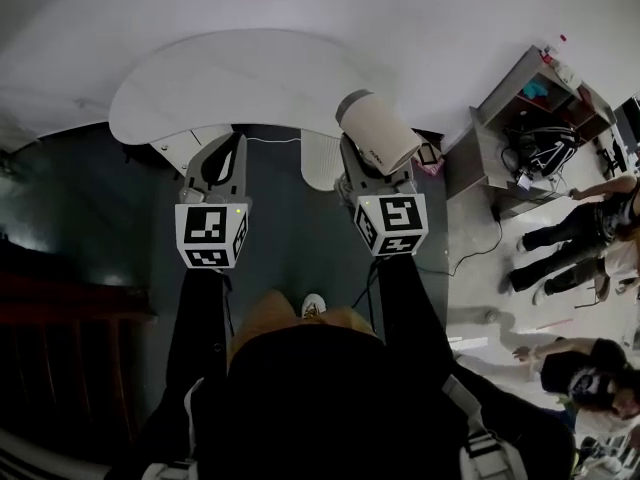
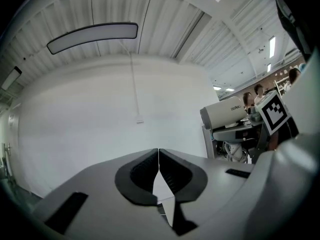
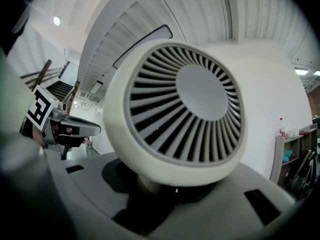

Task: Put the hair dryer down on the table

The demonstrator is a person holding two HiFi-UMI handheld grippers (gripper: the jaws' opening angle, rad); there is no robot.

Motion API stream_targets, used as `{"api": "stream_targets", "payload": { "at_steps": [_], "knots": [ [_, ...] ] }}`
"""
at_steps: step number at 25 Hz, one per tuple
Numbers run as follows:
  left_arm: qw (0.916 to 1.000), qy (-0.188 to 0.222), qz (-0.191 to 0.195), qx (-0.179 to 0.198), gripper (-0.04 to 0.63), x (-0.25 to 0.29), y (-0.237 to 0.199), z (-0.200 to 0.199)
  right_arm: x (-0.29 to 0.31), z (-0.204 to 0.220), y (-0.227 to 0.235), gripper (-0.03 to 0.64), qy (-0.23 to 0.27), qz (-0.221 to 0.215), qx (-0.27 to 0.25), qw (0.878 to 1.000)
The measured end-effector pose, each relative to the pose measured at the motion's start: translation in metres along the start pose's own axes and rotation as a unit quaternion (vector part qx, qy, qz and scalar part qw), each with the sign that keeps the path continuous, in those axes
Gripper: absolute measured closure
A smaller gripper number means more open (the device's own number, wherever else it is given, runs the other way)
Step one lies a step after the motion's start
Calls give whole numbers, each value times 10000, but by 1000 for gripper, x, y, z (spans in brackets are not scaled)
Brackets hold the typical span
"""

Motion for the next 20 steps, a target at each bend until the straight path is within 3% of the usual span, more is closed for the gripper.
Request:
{"api": "stream_targets", "payload": {
  "at_steps": [11,20],
  "knots": [
    [9998,-189,1,-10,577,17,-16,9,19,10,2,446,-227,-4,75,9997],
    [9994,-148,324,-30,577,102,-67,20,104,11,21,446,-360,318,85,9988]
  ]
}}
Point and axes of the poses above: the fingertips, and each gripper's own axes: x forward along the fingers, y to its right, z out of its underside, the point moved 7 cm from there along -x, backward along the fingers, and after that the axes turned 3 degrees about x, right-handed, at the moved point
